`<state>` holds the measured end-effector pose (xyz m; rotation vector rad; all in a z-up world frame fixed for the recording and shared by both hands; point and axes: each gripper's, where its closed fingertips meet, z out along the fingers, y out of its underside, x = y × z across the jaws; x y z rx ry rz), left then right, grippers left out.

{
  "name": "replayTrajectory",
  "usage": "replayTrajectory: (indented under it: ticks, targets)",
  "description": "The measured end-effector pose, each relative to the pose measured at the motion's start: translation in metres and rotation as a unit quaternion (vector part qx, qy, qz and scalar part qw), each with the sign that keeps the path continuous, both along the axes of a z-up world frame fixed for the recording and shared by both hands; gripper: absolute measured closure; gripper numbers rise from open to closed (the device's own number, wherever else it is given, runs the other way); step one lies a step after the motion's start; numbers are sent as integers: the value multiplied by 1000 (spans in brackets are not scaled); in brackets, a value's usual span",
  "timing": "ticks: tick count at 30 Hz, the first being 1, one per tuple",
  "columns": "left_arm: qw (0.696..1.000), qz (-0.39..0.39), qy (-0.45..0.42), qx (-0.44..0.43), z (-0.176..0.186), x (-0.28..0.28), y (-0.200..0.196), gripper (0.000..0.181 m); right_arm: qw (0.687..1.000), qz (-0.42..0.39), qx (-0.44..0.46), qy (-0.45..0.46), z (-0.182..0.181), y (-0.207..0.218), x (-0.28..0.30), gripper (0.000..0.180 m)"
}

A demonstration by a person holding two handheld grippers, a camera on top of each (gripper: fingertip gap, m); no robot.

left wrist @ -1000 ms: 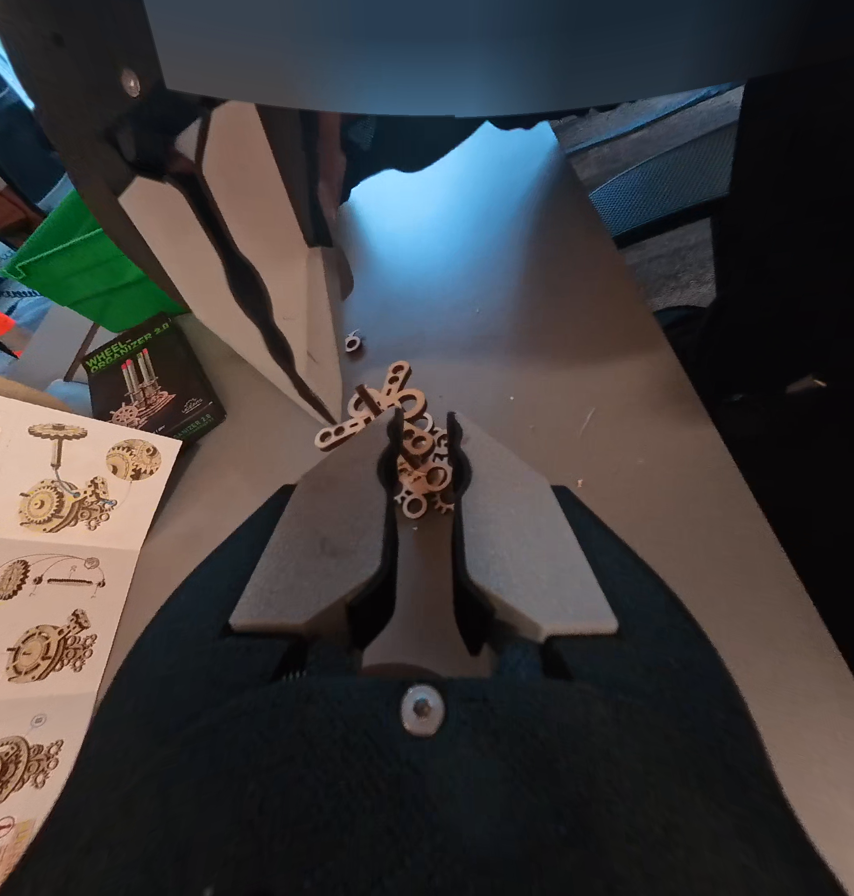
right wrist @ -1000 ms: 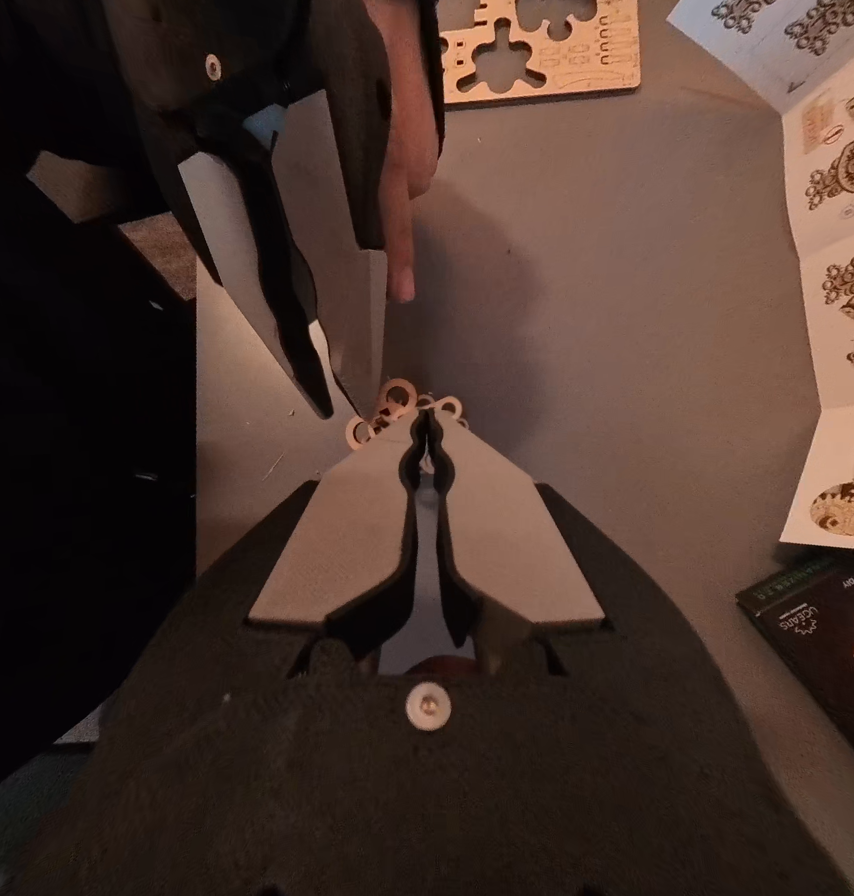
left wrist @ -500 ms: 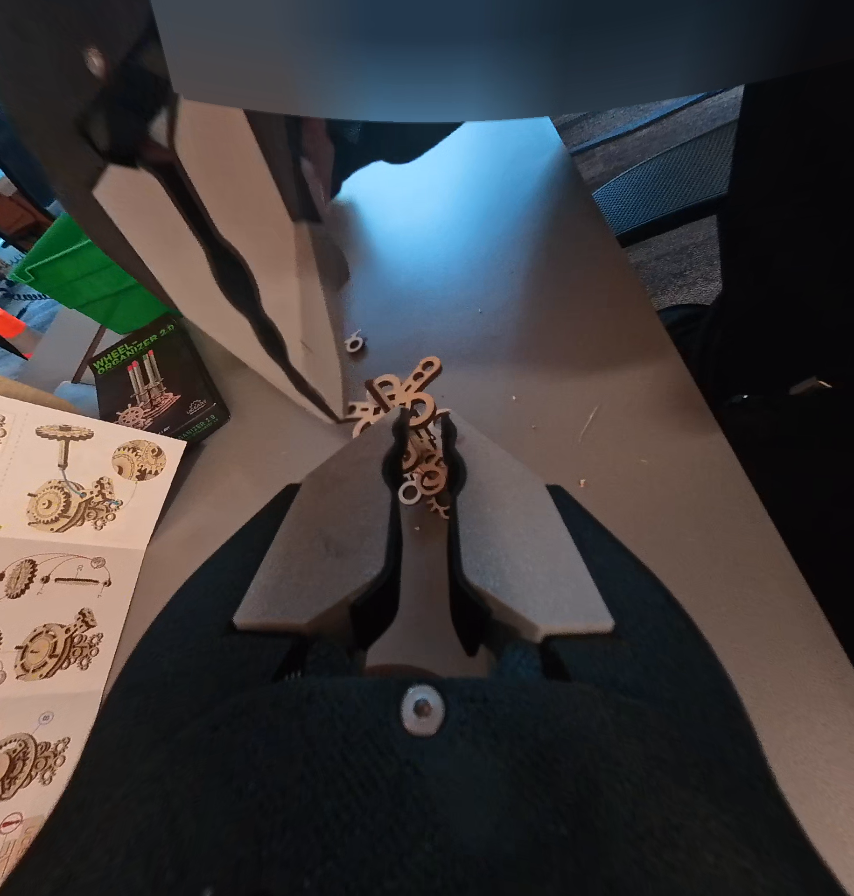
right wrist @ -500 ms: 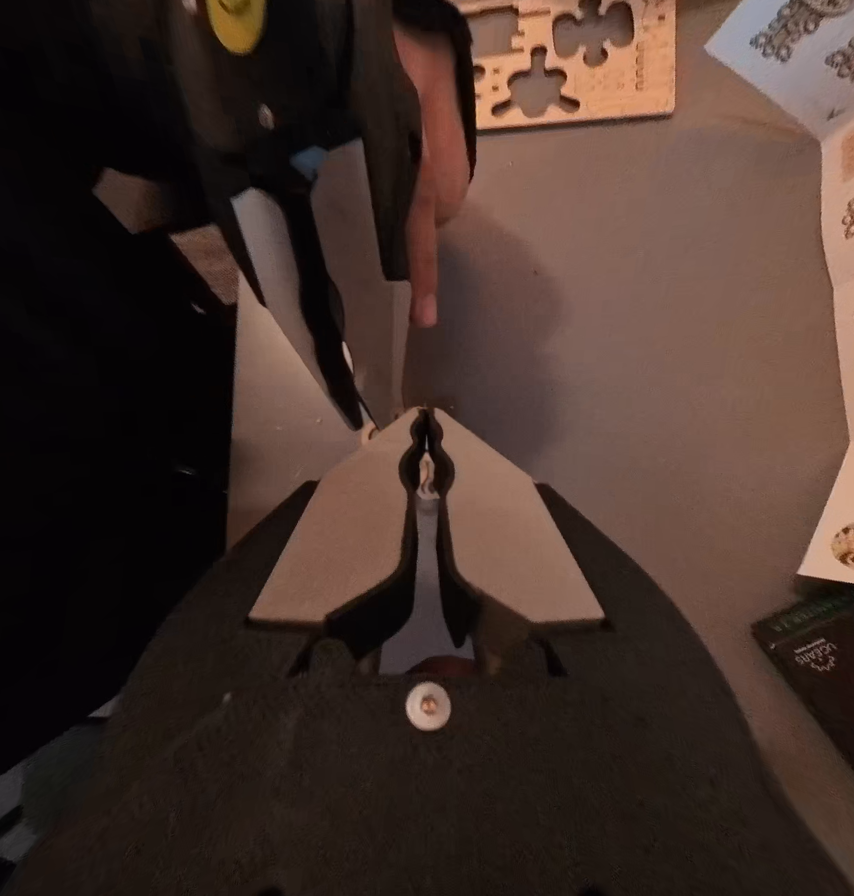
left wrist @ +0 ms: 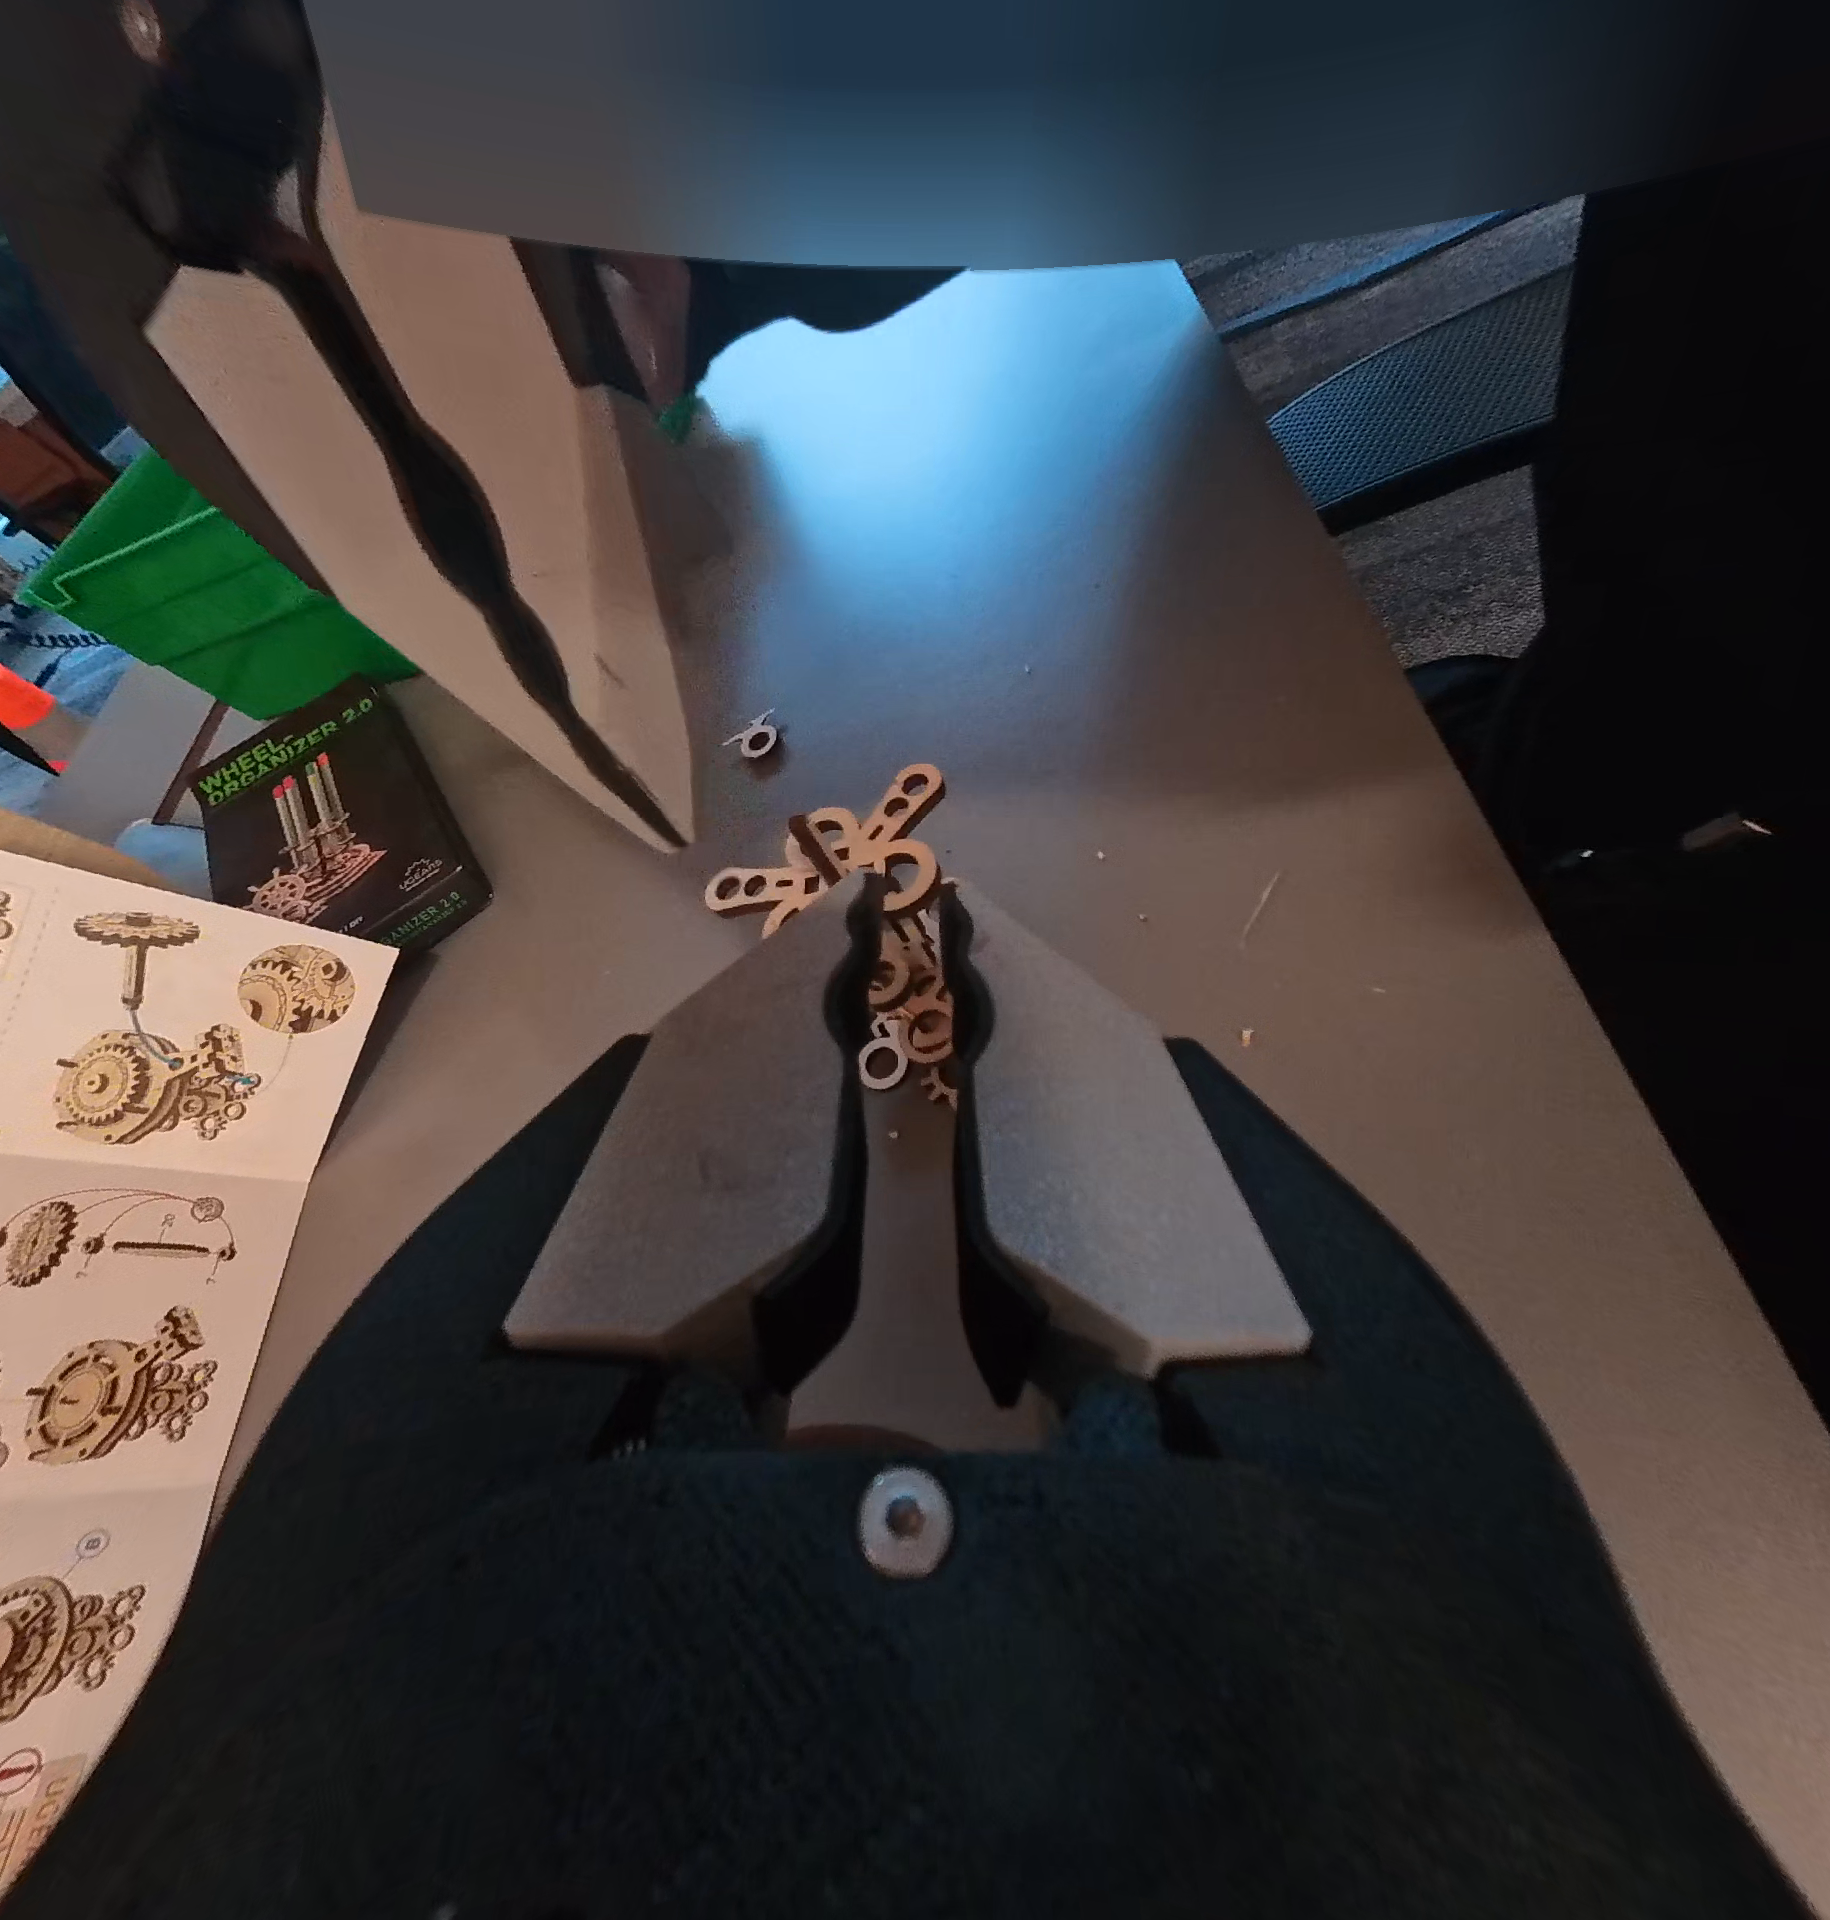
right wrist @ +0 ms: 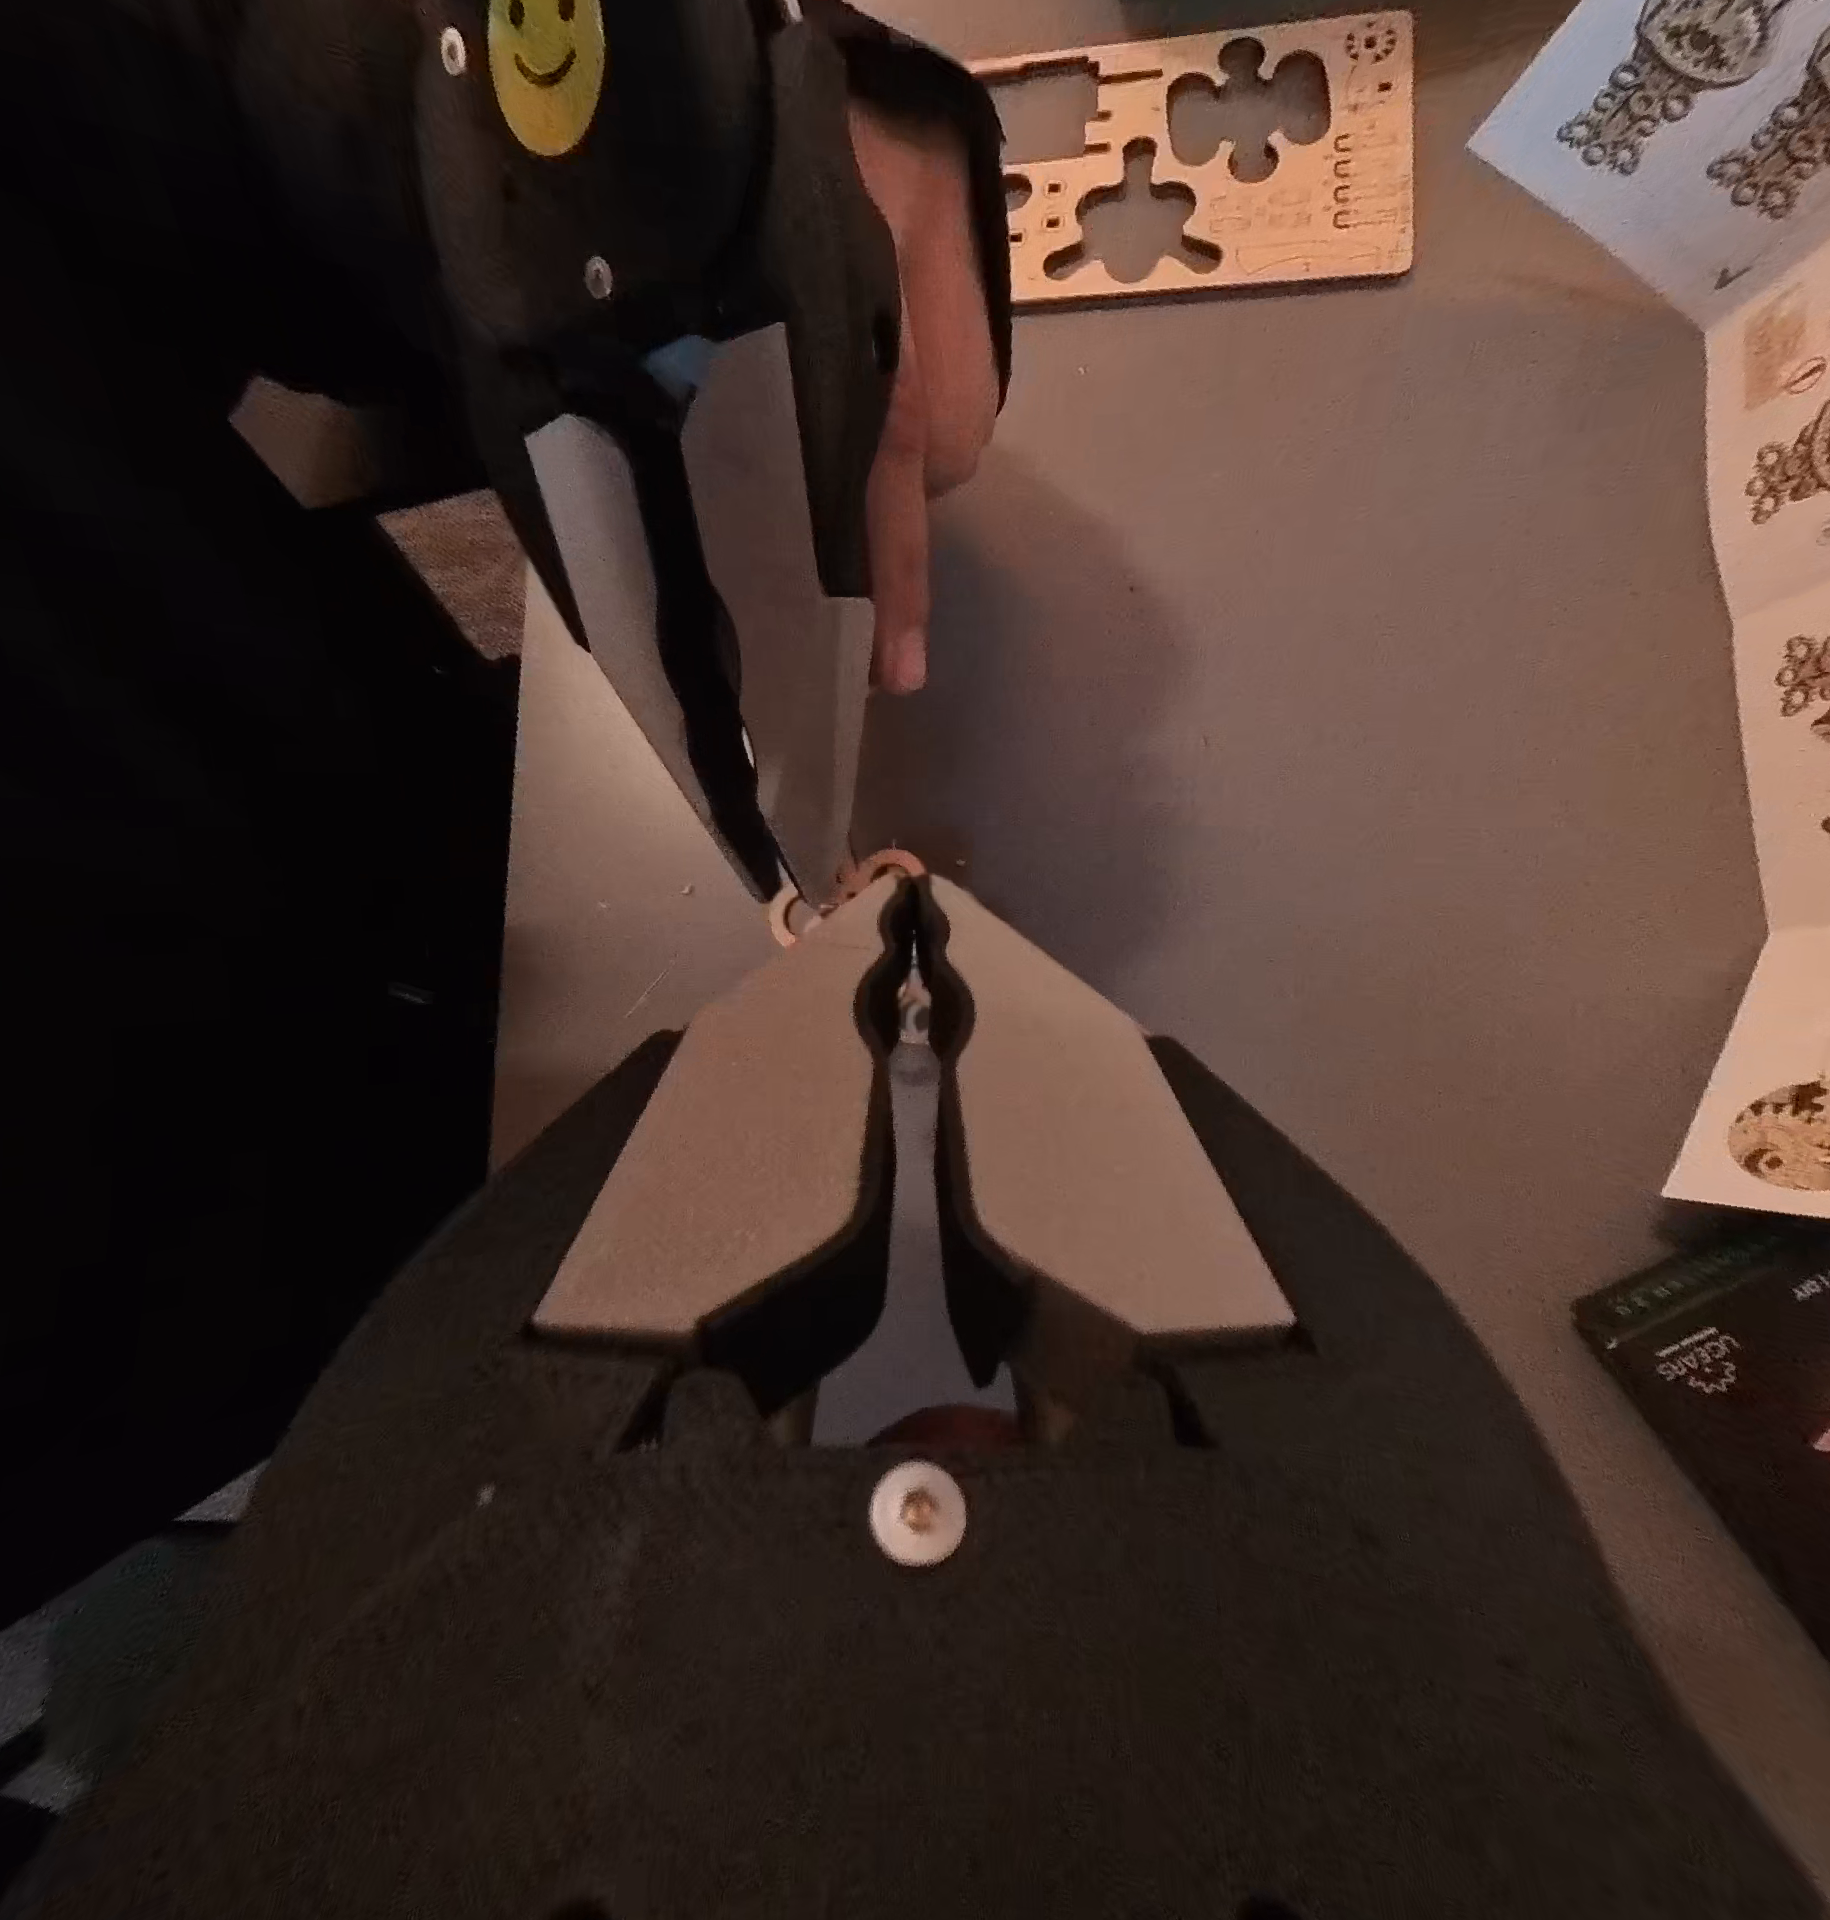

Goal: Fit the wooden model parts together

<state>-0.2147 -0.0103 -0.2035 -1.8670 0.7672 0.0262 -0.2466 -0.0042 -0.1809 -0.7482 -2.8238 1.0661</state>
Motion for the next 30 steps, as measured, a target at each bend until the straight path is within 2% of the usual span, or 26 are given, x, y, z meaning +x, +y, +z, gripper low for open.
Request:
replayTrajectory:
  ticks: [4,6,9,13,18,22,27,30]
  targets:
    - [1000,-1,0,0,0,0,0,173,999,8,24,-24,-22,-3,4,180]
    - [1000,-3,0,1,0,2,0,174,999,3,40,-12,-20,2,1,180]
    - [1000,-2,1,1,0,1,0,174,1000,9,3,-4,-2,-4,4,180]
    - [1000,-2,1,1,0,1,0,174,998,13,46,-27,-25,0,10,180]
    - [1000,-2,2,2,0,2,0,174,1000,10,16,-6,-4,-1,6,180]
    - [1000,-3,1,1,0,1,0,174,999,14,43,-31,-25,1,11,180]
    - [1000,-4,0,1,0,2,-1,174,1000,10,23,-3,-4,1,6,180]
    - [1000,-4,0,1,0,2,-1,175,999,19,40,-19,-15,0,11,180]
